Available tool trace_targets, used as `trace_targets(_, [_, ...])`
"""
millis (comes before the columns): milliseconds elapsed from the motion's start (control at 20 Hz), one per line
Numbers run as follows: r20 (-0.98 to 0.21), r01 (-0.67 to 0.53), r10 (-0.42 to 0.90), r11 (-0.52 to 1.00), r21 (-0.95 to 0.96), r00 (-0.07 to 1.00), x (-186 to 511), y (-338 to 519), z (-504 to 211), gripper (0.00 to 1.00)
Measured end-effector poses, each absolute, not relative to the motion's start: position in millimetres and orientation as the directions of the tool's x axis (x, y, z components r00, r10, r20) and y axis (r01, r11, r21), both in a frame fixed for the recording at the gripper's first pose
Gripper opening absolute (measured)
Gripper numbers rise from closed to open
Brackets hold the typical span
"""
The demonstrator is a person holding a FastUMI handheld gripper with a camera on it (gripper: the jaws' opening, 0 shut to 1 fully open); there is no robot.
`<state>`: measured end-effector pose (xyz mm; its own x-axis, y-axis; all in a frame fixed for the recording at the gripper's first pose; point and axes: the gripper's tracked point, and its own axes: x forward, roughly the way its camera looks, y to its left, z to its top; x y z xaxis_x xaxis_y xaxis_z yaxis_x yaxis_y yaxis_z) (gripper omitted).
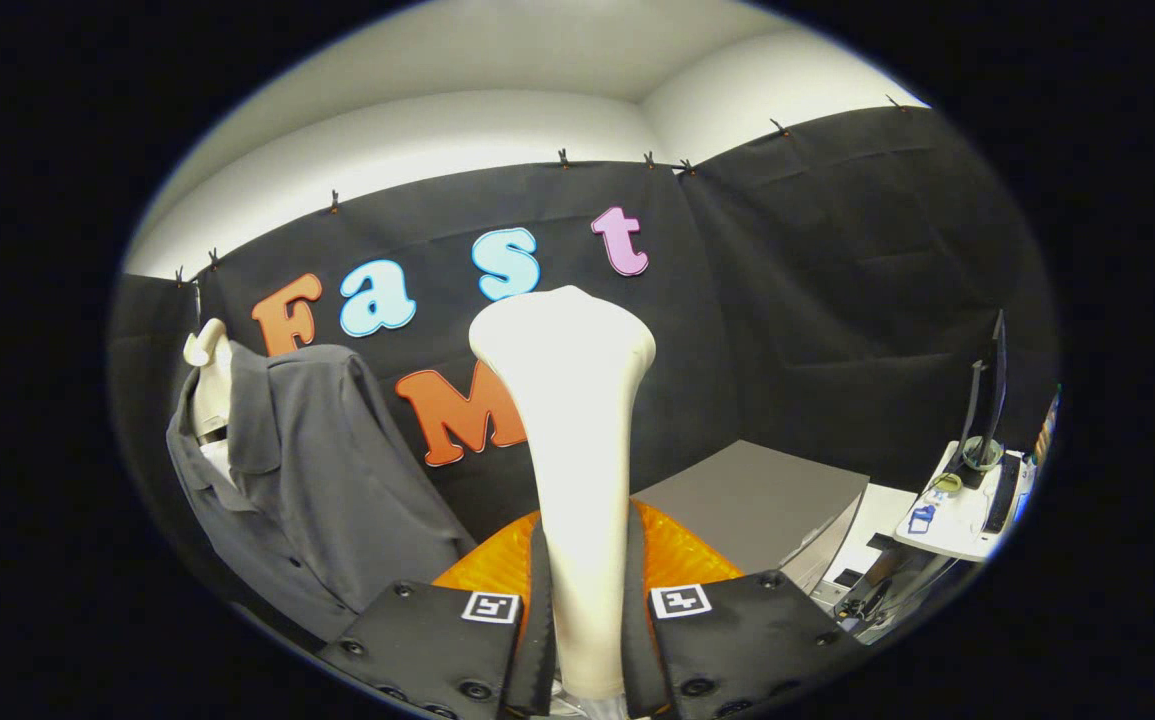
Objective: Iron the clothes twice with a garment steamer, once on the left side and once on the right side.
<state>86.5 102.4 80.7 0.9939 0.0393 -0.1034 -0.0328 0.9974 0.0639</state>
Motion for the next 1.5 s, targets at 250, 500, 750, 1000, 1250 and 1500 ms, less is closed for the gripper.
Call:
trace_targets(250, [-0.104, -0.116, 0.117, 0.993, 0.015, 0.988, 68, 187, 68, 0.34])
trace_targets(500, [-0.132, -0.195, 0.190, 0.980, -0.028, 0.973, 72, 263, 45, 0.34])
trace_targets(750, [-0.181, -0.214, 0.199, 0.974, -0.069, 0.963, 94, 301, 16, 0.34])
trace_targets(1000, [-0.222, -0.213, 0.189, 0.973, -0.087, 0.956, 112, 316, -11, 0.34])
trace_targets(1250, [-0.245, -0.207, 0.176, 0.972, -0.109, 0.954, 110, 311, -30, 0.34])
trace_targets(1500, [-0.276, -0.205, 0.163, 0.970, -0.131, 0.947, 105, 307, -57, 0.34])
